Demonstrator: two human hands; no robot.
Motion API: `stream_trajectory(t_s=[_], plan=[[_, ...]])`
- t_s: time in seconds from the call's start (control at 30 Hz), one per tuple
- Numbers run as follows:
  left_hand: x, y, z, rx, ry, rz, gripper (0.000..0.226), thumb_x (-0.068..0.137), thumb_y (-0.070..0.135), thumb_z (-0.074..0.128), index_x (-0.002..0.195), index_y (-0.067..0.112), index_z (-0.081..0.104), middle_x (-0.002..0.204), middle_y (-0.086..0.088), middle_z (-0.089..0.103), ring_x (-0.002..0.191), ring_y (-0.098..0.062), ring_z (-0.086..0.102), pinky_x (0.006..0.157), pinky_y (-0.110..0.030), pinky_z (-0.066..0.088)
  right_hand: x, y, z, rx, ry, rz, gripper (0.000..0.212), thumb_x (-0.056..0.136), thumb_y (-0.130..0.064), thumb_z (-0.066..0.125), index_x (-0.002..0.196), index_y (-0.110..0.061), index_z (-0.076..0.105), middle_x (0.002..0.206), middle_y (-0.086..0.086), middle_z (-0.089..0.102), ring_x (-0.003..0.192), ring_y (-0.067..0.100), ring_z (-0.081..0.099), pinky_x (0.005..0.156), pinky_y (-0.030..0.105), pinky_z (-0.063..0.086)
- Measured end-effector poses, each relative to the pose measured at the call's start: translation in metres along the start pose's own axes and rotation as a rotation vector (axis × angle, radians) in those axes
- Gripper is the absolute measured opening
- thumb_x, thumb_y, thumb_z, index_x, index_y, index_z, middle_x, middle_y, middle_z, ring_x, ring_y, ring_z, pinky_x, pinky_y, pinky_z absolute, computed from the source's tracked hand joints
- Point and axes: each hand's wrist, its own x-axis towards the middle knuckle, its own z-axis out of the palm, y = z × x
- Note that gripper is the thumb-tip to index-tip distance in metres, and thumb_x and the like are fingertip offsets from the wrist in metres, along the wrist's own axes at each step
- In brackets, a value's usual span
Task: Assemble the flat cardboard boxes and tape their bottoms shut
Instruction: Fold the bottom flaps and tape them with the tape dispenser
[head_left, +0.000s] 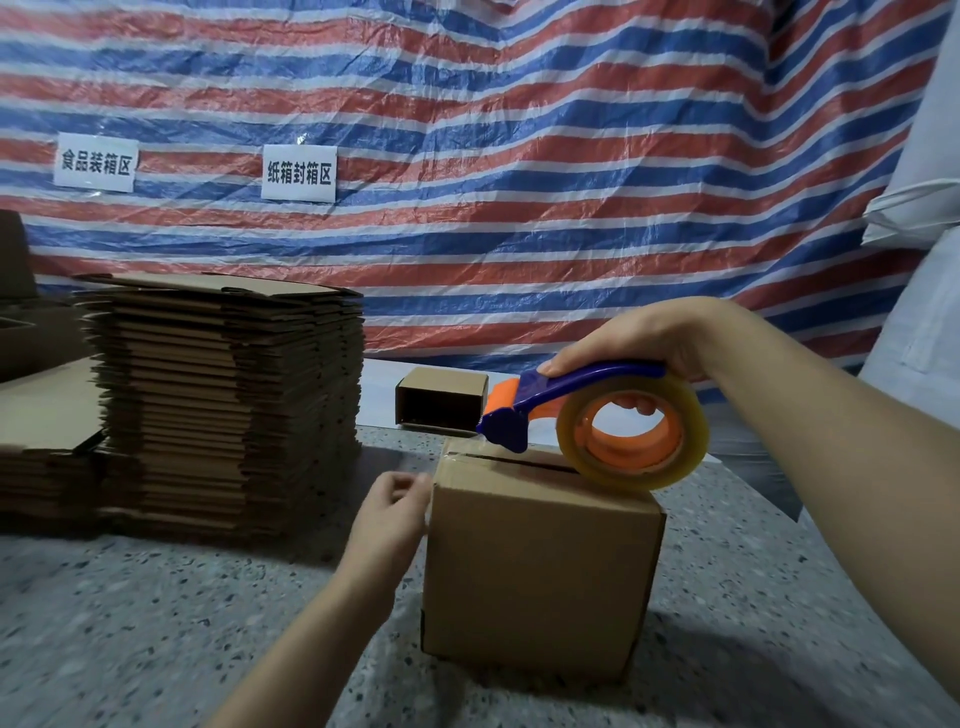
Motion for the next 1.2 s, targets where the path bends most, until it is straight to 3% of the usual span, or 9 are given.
stream_trajectory(t_s=[0.13,0.33,0.5,0.6,0.73,0.93,1.1,1.13,1.2], plan=[[-0.018,0.013,0.007,-0.027,-0.025,0.267,0.049,0.098,0.056,0.042,0.141,0.033,0.049,0.136,0.021,0.048,0.128,-0.001,0.042,0.107,-0.028,0.033,0.000,0.000,-0.001,0.009,-0.013,-0.018,0.048,0.082,-0.057,0.072,0.106,-0.015,0.069,0.078,0.003,0.075,0.054,0.010,0.065,0.050,0.024,0.052],[-0.028,0.016,0.012,0.189,-0.059,0.367,0.053,0.099,0.040,0.050,0.149,0.028,0.039,0.147,0.010,0.045,0.122,0.004,0.037,0.095,-0.016,0.028,-0.001,0.002,0.000,0.023,0.000,-0.022,0.048,0.082,-0.057,0.073,0.106,-0.015,0.069,0.076,0.003,0.074,0.053,0.009,0.064,0.049,0.023,0.051],[-0.029,0.019,0.009,0.367,-0.049,0.370,0.052,0.101,0.046,0.042,0.150,0.030,0.035,0.151,0.006,0.044,0.134,-0.008,0.041,0.102,-0.022,0.032,-0.002,-0.003,-0.001,-0.053,0.000,0.011,0.052,0.082,-0.061,0.071,0.106,-0.015,0.069,0.075,0.002,0.075,0.055,0.010,0.067,0.051,0.023,0.053],[-0.032,0.024,0.007,0.649,0.013,0.431,0.053,0.100,0.054,0.031,0.148,0.033,0.038,0.140,0.002,0.056,0.123,-0.016,0.053,0.098,-0.036,0.046,-0.002,-0.005,-0.004,-0.115,-0.002,0.015,0.053,0.083,-0.062,0.069,0.104,-0.014,0.068,0.073,0.001,0.076,0.056,0.011,0.070,0.050,0.022,0.054],[-0.033,0.026,0.004,0.888,0.058,0.486,0.055,0.097,0.060,0.021,0.145,0.038,0.037,0.127,0.004,0.064,0.114,-0.018,0.058,0.081,-0.034,0.047,-0.008,0.006,-0.016,-0.122,-0.038,0.042,0.057,0.079,-0.065,0.071,0.101,-0.013,0.069,0.074,0.003,0.075,0.057,0.012,0.069,0.050,0.023,0.053],[-0.032,0.029,0.003,0.943,0.057,0.533,0.055,0.096,0.062,0.021,0.142,0.040,0.041,0.118,0.009,0.066,0.099,-0.014,0.061,0.069,-0.031,0.044,-0.022,0.070,-0.042,-0.117,-0.050,0.176,0.100,0.038,-0.078,0.086,0.110,-0.011,0.071,0.094,0.011,0.077,0.074,0.020,0.071,0.066,0.032,0.059],[-0.031,0.049,0.002,1.089,-0.002,0.557,0.039,0.096,0.053,0.024,0.112,0.035,0.055,0.083,0.015,0.055,0.066,0.001,0.046,0.052,-0.017,0.032,-0.014,0.092,-0.028,-0.115,-0.084,0.200,0.083,0.054,-0.078,0.077,0.107,-0.014,0.072,0.089,0.008,0.076,0.070,0.017,0.069,0.065,0.029,0.056],[-0.029,0.053,0.005,1.141,-0.011,0.564,0.040,0.095,0.051,0.023,0.106,0.031,0.056,0.092,0.012,0.060,0.074,0.000,0.051,0.058,-0.019,0.039,-0.013,0.094,-0.027,-0.101,-0.079,0.204,0.078,0.059,-0.076,0.075,0.106,-0.014,0.072,0.088,0.007,0.076,0.068,0.016,0.069,0.063,0.028,0.056],[-0.024,0.061,0.014,1.267,-0.048,0.577,0.047,0.097,0.047,0.023,0.118,0.020,0.056,0.136,-0.008,0.054,0.122,-0.015,0.051,0.097,-0.032,0.046,-0.013,0.096,-0.026,-0.088,-0.079,0.208,0.071,0.067,-0.075,0.072,0.105,-0.015,0.072,0.084,0.005,0.075,0.065,0.014,0.068,0.060,0.026,0.055]])
